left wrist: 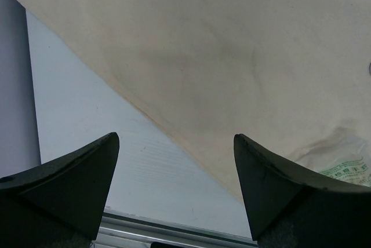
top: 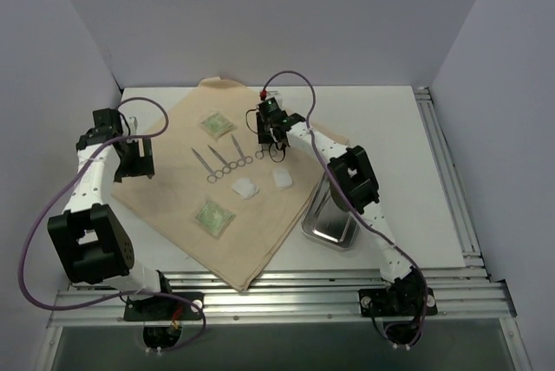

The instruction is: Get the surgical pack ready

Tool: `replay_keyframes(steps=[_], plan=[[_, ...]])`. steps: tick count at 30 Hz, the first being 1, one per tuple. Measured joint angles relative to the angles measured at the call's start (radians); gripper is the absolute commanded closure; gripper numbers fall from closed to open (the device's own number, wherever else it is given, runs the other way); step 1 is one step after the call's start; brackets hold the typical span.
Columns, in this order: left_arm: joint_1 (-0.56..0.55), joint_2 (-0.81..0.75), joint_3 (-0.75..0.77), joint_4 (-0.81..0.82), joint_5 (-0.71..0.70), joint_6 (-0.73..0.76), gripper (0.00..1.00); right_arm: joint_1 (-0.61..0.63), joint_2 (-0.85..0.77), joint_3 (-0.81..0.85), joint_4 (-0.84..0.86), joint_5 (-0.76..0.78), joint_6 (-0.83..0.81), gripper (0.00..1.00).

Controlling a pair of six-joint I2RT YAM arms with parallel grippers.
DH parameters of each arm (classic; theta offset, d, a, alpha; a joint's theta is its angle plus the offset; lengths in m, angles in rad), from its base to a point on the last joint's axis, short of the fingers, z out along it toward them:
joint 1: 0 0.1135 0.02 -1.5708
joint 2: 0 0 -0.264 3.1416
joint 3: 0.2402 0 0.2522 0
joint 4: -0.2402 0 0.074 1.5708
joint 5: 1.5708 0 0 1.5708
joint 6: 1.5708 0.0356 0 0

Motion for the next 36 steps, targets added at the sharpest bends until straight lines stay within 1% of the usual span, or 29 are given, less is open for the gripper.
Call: replay_keyframes(steps=[10, 21, 24, 26, 32, 36], plan=[[0.0, 0.037, 0.0, 0.006, 0.019, 0.003, 0.11, 0.03, 0.005, 0.014, 0.007, -0.008, 0.005, 0.68], [0.006, 0.037, 0.0, 0.013, 0.034, 0.003, 0.11, 0.047, 0.045, 0.061, -0.017, 0.065, 0.008, 0.67], [0.01, 0.037, 0.0, 0.016, 0.038, 0.003, 0.11, 0.051, 0.063, 0.098, -0.046, 0.077, 0.01, 0.68], [0.011, 0.037, 0.0, 0.018, 0.041, 0.003, 0.11, 0.053, 0.072, 0.12, -0.066, 0.087, 0.008, 0.7], [0.023, 0.037, 0.0, 0.018, 0.049, 0.003, 0.11, 0.067, 0.096, 0.165, -0.113, 0.148, 0.01, 0.71], [0.028, 0.037, 0.0, 0.018, 0.061, 0.003, 0.11, 0.084, 0.098, 0.168, -0.124, 0.202, 0.006, 0.76]])
